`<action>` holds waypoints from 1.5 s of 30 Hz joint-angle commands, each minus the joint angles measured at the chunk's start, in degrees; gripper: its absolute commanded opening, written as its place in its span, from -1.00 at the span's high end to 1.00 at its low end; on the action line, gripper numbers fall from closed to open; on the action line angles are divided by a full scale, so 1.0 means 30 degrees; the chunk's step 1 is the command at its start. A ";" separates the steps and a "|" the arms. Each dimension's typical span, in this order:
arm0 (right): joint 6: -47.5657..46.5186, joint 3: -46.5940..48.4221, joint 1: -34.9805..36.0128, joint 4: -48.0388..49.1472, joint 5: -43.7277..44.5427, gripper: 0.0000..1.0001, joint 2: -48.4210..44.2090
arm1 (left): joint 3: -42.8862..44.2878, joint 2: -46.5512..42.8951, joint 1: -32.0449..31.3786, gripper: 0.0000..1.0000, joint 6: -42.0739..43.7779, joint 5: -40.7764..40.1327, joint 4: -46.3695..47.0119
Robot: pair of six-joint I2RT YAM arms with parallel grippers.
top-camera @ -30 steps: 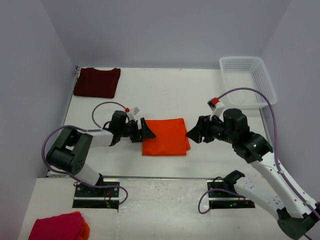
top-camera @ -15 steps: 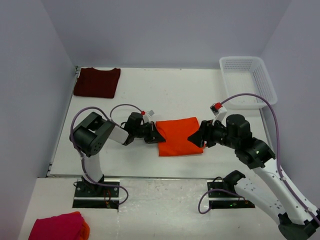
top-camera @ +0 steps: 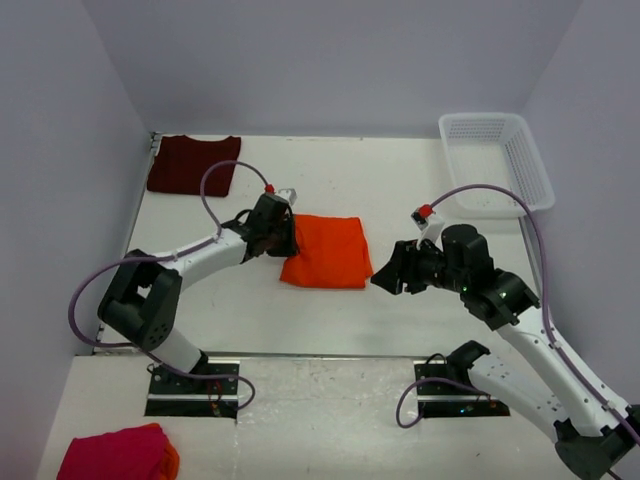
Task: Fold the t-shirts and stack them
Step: Put the neatly folded tshirt into the corner of the board with the left arm
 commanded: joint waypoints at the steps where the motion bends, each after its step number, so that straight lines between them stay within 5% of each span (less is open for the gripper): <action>1: -0.0414 0.0008 -0.0057 0.0657 -0.0869 -0.16 0.0342 | 0.3023 -0.0920 0.0379 1.00 0.3634 -0.6487 -0.4990; 10: -0.1527 0.0974 -0.0028 -0.0074 -0.2333 -0.16 0.1017 | 0.8705 0.2298 0.3276 1.00 0.7918 -0.8085 -0.5583; 24: -0.1763 0.0359 0.0002 0.0158 -0.3565 -0.15 0.1837 | 1.9015 0.7983 0.4364 1.00 1.3306 -1.0890 -0.7218; 45: -0.1528 0.0213 0.0002 -0.0047 -0.3594 -0.15 0.2276 | 2.1365 0.7752 0.6414 1.00 1.6064 -1.2769 -0.8159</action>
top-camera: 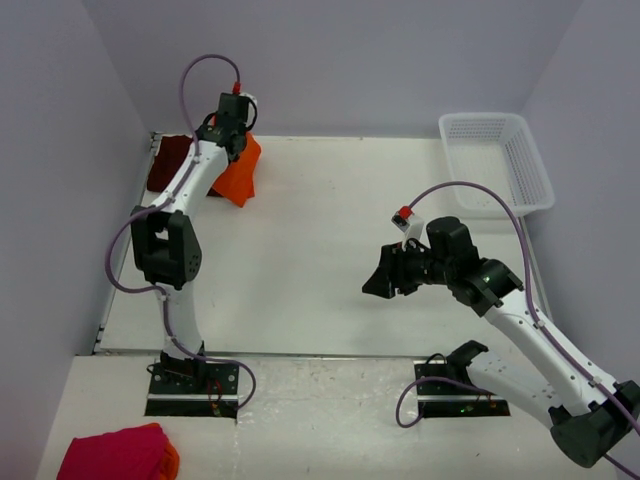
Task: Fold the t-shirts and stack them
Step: Put the neatly folded tshirt into the corner of the board with the left arm
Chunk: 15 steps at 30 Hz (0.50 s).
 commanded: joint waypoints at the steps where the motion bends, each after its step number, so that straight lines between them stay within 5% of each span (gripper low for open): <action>1: -0.0144 0.0082 0.0045 -0.0025 -0.0374 -0.15 -0.0193 | 0.1726 -0.0553 0.0178 1.00 0.1150 -0.0706 0.0176; 15: -0.0085 -0.0006 0.0045 -0.0112 -0.0140 -0.15 -0.0134 | 0.2753 -0.0173 0.0999 1.00 0.1358 -0.0883 -0.0088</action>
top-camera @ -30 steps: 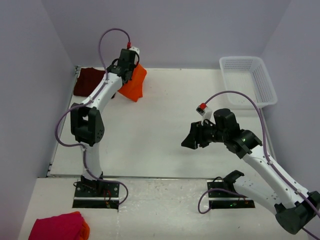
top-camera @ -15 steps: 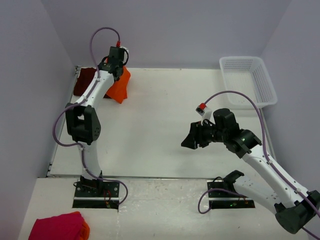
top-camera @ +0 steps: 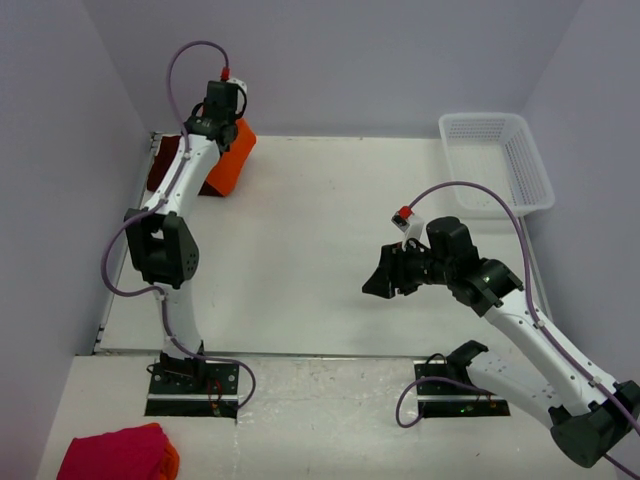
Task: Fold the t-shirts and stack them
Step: Put the neatly folded tshirt into the corner of the board with the left arm
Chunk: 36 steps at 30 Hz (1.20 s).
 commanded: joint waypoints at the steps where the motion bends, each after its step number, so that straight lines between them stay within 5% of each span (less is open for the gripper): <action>1: -0.0064 0.0002 0.0045 -0.0113 -0.0162 -0.15 -0.0193 | 0.0772 -0.0201 0.0380 1.00 0.0548 -0.0365 0.0254; 36: 0.0113 0.0177 0.0045 -0.0992 -0.0045 -0.15 0.1417 | 0.2793 0.3871 0.3601 1.00 0.0286 -0.0336 0.2129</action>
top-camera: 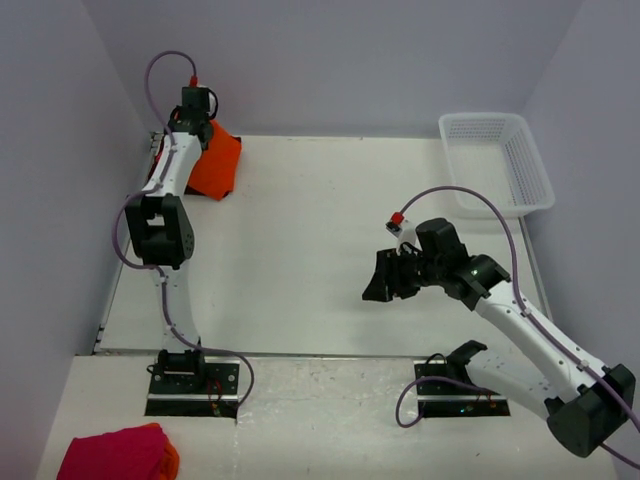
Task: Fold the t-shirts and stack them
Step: Put the neatly folded tshirt into the corner of the board with the left arm
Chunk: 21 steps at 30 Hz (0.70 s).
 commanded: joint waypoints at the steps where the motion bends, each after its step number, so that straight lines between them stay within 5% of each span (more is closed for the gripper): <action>1: -0.0048 0.0709 0.0045 -0.0307 -0.0030 -0.15 0.0332 | 0.0935 0.0104 0.0499 1.00 0.0067 0.0130 0.1116; 21: -0.0106 0.0914 0.0016 -0.0277 -0.0498 -0.15 0.1534 | 0.0115 0.2006 0.1905 1.00 -0.0490 0.0600 0.2113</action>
